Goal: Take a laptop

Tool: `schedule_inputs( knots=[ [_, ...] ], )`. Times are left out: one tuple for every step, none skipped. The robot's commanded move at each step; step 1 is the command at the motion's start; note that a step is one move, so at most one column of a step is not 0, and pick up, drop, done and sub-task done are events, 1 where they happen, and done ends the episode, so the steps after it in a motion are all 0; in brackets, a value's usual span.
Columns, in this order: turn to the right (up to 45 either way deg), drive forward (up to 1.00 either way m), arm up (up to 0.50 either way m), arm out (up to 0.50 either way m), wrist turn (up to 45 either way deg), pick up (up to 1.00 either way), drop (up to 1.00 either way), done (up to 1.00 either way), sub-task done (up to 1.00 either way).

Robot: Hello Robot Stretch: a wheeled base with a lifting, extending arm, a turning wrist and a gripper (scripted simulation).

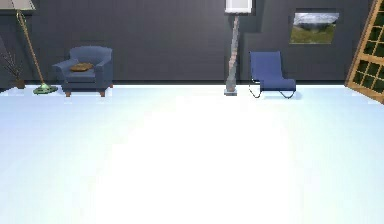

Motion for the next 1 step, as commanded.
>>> schedule_inputs(
  knots=[
    [0.0,0.00,0.50,0.00,0.0,0.00,0.00,0.00,0.00]
  ],
)
